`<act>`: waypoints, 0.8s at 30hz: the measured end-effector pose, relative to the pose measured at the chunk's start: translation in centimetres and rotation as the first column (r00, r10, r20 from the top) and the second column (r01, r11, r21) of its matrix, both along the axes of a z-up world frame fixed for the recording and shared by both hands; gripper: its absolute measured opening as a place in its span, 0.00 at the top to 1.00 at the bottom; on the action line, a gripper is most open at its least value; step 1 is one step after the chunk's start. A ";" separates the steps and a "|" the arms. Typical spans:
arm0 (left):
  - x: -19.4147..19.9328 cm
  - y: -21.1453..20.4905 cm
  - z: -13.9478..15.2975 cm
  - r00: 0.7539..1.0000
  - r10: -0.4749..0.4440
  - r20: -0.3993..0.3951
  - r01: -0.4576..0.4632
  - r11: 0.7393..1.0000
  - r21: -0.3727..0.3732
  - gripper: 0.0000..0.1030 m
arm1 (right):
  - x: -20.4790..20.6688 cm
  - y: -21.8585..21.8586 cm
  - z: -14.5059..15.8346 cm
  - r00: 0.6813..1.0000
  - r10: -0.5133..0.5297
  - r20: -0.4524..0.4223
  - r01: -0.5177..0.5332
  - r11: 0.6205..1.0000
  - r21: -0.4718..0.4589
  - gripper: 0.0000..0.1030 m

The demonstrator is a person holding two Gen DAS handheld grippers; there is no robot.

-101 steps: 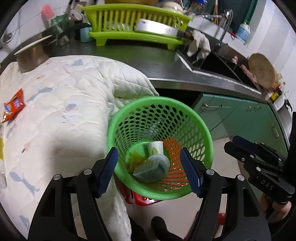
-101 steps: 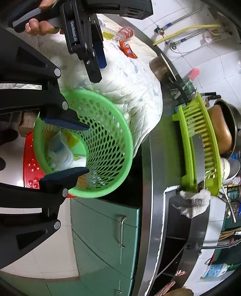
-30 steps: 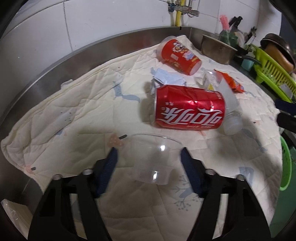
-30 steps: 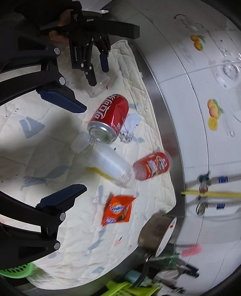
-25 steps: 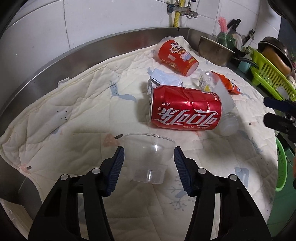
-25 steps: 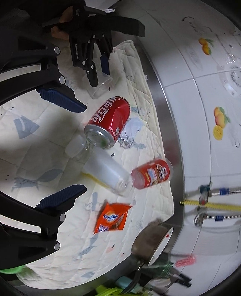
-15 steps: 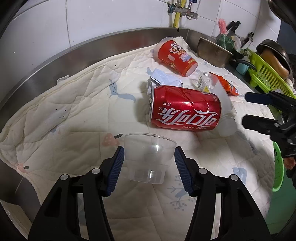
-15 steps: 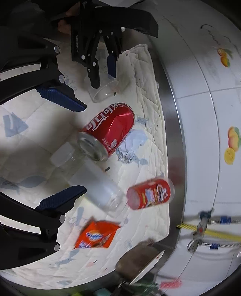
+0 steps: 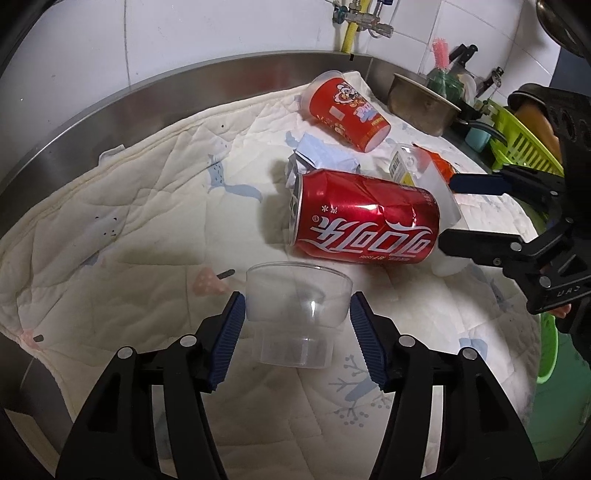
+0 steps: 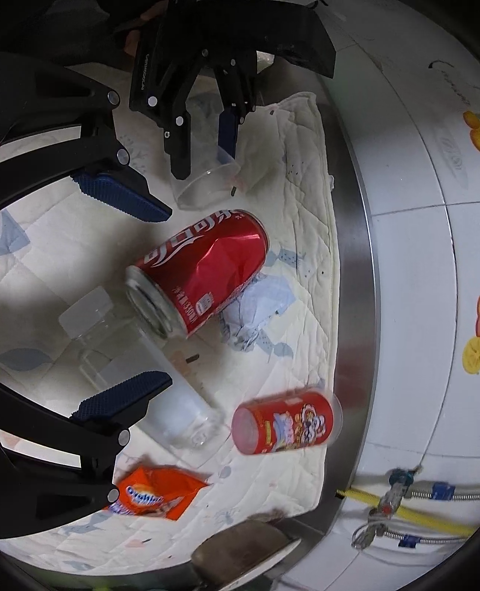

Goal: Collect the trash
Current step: 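Grasp and lift the red Coca-Cola can with the right tool while the left tool holds the clear cup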

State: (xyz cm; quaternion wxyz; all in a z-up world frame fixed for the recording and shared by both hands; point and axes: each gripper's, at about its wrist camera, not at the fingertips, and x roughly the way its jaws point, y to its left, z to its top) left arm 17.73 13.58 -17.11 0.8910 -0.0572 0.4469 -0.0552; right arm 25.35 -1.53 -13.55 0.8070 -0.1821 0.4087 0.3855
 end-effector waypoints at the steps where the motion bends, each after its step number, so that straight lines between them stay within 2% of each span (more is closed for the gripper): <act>1: -0.1 0.1 0.1 1.000 0.002 0.004 -0.002 1.000 -0.001 0.44 | 0.0 0.1 0.0 1.000 0.007 0.004 -0.007 1.000 -0.007 0.22; 11: -2.9 1.9 2.4 0.994 0.084 0.068 -0.083 0.996 -0.022 0.45 | 1.3 3.6 -1.3 0.986 0.167 0.011 -0.165 0.981 -0.106 0.22; 20: -4.1 3.2 3.0 0.986 0.142 0.083 -0.139 0.989 -0.042 0.45 | 1.7 7.6 -3.9 0.950 0.311 0.025 -0.290 0.910 -0.295 0.22; 24: -4.4 3.5 2.8 0.986 0.148 0.079 -0.145 0.988 -0.046 0.45 | 1.1 8.7 -4.7 0.937 0.346 0.043 -0.307 0.878 -0.367 0.30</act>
